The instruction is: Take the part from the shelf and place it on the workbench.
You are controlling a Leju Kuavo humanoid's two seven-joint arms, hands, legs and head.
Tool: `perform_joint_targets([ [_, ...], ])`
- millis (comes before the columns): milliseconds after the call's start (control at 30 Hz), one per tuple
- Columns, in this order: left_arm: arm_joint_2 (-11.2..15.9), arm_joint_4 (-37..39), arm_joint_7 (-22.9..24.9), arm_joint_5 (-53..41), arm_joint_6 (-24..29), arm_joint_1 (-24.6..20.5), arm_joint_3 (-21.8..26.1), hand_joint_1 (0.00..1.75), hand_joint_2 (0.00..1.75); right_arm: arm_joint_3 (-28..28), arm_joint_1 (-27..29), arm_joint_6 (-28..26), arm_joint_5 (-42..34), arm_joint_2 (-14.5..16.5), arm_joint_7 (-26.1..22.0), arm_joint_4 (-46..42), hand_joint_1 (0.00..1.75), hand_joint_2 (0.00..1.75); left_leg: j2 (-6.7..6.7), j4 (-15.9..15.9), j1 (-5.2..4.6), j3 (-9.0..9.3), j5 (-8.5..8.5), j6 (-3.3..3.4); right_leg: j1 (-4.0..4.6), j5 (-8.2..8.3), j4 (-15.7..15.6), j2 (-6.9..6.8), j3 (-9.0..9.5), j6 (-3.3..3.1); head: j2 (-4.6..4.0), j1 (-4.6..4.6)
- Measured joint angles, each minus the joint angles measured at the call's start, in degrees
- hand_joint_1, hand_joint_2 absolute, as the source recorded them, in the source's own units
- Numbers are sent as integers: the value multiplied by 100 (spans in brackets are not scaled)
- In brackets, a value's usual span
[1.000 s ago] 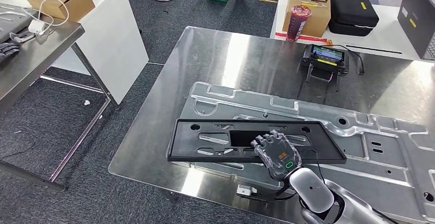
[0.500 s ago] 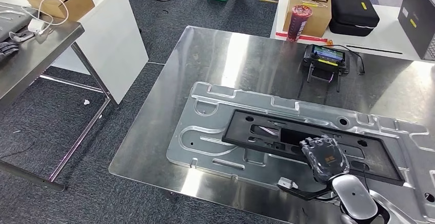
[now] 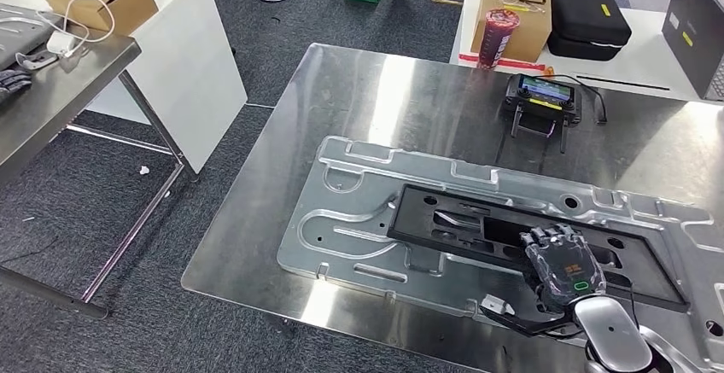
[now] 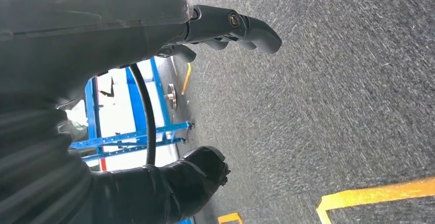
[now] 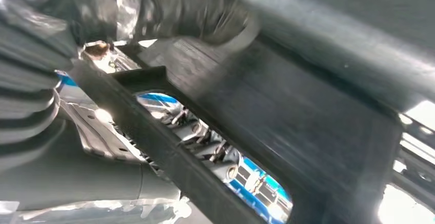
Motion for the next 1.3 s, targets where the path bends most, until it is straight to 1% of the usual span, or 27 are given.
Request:
perform_joint_targets([
  [67, -1, 0, 4, 3, 12, -1, 3, 0, 0, -56, 63, 3, 1, 1, -11, 0, 0, 0, 0, 0, 0, -1, 0, 0, 0, 0, 0, 0, 1, 0, 0, 0],
  [267, -1, 0, 120, -31, 11, -10, 13, 0, 0, -155, 108, -2, 56, 15, -38, -9, 0, 0, 1, 1, 0, 1, 0, 0, 0, 0, 0, 0, 2, 1, 0, 0],
  [467, -1, 0, 138, -38, 11, -10, 23, 0, 0, -160, 155, -24, 73, 39, -48, -9, 0, 0, 0, 1, -1, 0, 0, 0, 0, 2, 0, 0, 2, 5, 0, -1],
  [633, -1, 0, 139, -37, 13, -9, 36, 0, 0, -160, 183, -163, 74, 46, -19, -46, 0, 0, 0, 1, -1, 0, 0, 0, 0, 2, 0, 0, 2, 5, 0, 0],
  [700, -1, 0, 145, -34, 16, -9, 63, 0, 0, -154, 184, -365, 74, 48, 151, -131, 0, 0, 1, 1, -1, -1, 0, 0, 0, 2, 0, 0, 2, 5, 0, -1],
  [800, -4, 0, 167, -20, 37, -9, 114, 0, 0, -55, 112, -761, 75, 27, 740, -347, 0, 0, 1, 1, 0, -1, 0, 0, 0, 2, 0, 1, 1, 5, 0, -1],
  [867, -10, 0, 175, -8, 45, -8, 137, 0, 0, 47, 53, -902, 76, -4, 996, -482, 0, 0, 1, 1, 0, -1, 0, 0, 0, 1, 0, 2, 2, 7, 0, -1],
  [1233, -33, 0, 182, 13, 52, -5, 231, 0, 0, 347, -11, -943, 76, -77, 1103, -720, 0, 0, 0, 2, -1, -1, 0, 0, -1, 0, 0, 2, 3, 10, 0, -1],
  [1300, -35, 0, 203, 13, 72, -5, 237, 0, 0, 403, -43, -1021, 77, -94, 1254, -751, 0, 0, 0, 2, -1, -2, 0, 1, -1, 0, 0, 2, 3, 10, 0, -1],
])
